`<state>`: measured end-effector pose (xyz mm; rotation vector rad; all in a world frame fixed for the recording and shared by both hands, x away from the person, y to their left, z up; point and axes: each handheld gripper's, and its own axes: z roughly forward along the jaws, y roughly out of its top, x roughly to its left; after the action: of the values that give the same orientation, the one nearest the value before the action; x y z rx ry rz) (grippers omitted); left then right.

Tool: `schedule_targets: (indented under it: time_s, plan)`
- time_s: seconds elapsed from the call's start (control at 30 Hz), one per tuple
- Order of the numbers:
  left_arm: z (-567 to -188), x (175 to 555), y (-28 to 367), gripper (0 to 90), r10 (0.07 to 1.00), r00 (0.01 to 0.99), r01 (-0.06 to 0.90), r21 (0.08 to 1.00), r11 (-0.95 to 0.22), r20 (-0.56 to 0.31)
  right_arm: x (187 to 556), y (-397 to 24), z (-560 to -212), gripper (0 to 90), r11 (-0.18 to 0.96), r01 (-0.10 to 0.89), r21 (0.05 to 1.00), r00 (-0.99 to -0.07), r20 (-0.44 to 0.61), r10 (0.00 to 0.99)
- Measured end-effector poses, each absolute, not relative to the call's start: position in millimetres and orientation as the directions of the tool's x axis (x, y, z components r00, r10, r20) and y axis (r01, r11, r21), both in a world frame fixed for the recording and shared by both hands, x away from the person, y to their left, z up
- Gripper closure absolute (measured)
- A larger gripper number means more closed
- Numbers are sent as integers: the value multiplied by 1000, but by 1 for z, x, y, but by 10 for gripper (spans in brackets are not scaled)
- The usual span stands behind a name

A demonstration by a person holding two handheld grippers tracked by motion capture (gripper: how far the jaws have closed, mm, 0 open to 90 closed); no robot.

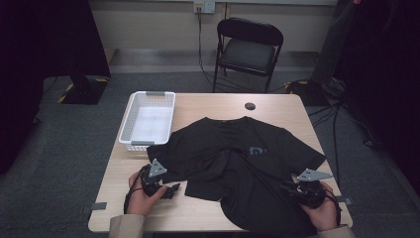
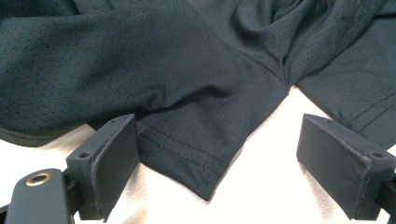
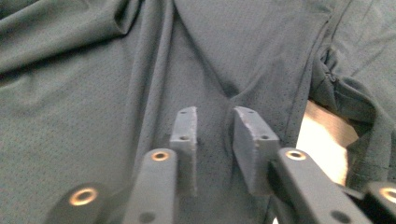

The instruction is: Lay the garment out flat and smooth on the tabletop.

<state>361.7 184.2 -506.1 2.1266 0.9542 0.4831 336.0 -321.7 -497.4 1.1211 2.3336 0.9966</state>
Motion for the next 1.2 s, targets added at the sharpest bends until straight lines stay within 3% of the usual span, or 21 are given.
schedule_targets:
  time_s: [0.23,0.53,0.57,0.63,0.77,0.97,1.2]
  plan:
    - [-506,362,184,131,758,652,478,757,-446,36,323,-330,-499,858,421,535,732,-648,36,761]
    - [-506,362,184,131,758,651,478,757,-446,35,295,-345,-499,867,428,545,721,-661,56,748]
    - [-506,362,184,131,758,651,478,757,-446,36,292,-346,-499,851,427,545,722,-658,52,752]
    - [-506,362,184,131,758,651,478,757,-446,36,291,-348,-498,672,403,544,736,-625,35,780]
    - [-506,362,184,131,757,652,477,756,-448,37,299,-344,-491,569,372,514,773,-588,1,809]
    - [-506,362,184,130,757,652,477,756,-448,37,327,-323,-494,627,398,518,758,-606,-4,795]
    - [-506,362,184,130,758,651,478,757,-446,35,329,-315,-498,842,443,522,729,-649,2,761]
